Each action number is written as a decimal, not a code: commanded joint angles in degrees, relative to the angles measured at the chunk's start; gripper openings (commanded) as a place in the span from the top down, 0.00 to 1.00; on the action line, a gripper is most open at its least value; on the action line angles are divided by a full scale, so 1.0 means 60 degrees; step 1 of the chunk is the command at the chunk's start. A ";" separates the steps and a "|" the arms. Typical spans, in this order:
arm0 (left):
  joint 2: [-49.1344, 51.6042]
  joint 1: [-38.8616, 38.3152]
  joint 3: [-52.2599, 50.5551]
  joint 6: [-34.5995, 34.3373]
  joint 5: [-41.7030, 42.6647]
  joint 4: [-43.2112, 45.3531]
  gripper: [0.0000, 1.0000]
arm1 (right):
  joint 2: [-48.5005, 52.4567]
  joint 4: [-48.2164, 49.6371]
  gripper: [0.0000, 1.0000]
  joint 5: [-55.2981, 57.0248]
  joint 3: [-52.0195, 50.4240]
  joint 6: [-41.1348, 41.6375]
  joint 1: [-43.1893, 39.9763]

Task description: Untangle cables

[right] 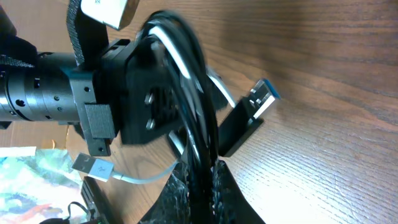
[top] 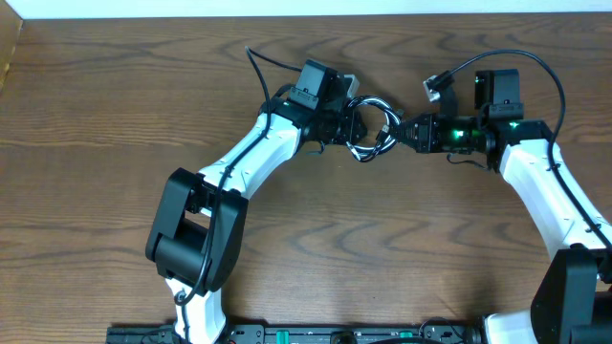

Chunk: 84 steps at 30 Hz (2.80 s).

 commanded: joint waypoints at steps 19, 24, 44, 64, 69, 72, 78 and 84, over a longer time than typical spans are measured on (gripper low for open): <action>-0.0299 0.1195 0.0091 -0.0280 0.6291 0.3155 0.93 | 0.1056 0.2233 0.49 -0.0812 0.0302 0.0761 -0.1133; -0.0299 0.1209 0.0091 -0.0270 0.3308 0.2299 0.93 | 0.0517 0.2240 0.41 -0.1071 0.0302 0.0987 -0.0969; -0.1614 0.0940 0.0087 -0.0208 0.1636 0.0812 0.93 | 0.1836 0.3971 0.54 0.2339 0.0299 0.4736 0.1450; -0.1614 0.0874 0.0087 -0.1264 0.1235 0.0124 0.93 | 0.2229 0.3708 0.61 0.2546 0.0295 0.3694 0.1552; -0.1614 0.0874 0.0087 -0.1362 0.2146 0.0820 0.92 | 0.2251 0.3493 0.61 0.2761 0.0295 0.3694 0.1563; -0.1614 0.0878 0.0087 -0.2018 0.2532 0.1504 0.93 | 0.2331 0.2776 0.62 0.3723 0.0277 0.3690 0.1603; -0.1614 0.0987 0.0087 -0.1985 0.2699 0.1555 0.93 | 0.2310 0.2787 0.55 0.1282 0.0288 0.2790 0.0688; -0.1614 0.1013 0.0087 -0.6025 0.1610 0.1563 0.93 | 0.2262 0.5093 0.46 -0.3319 0.0288 0.2240 -0.0047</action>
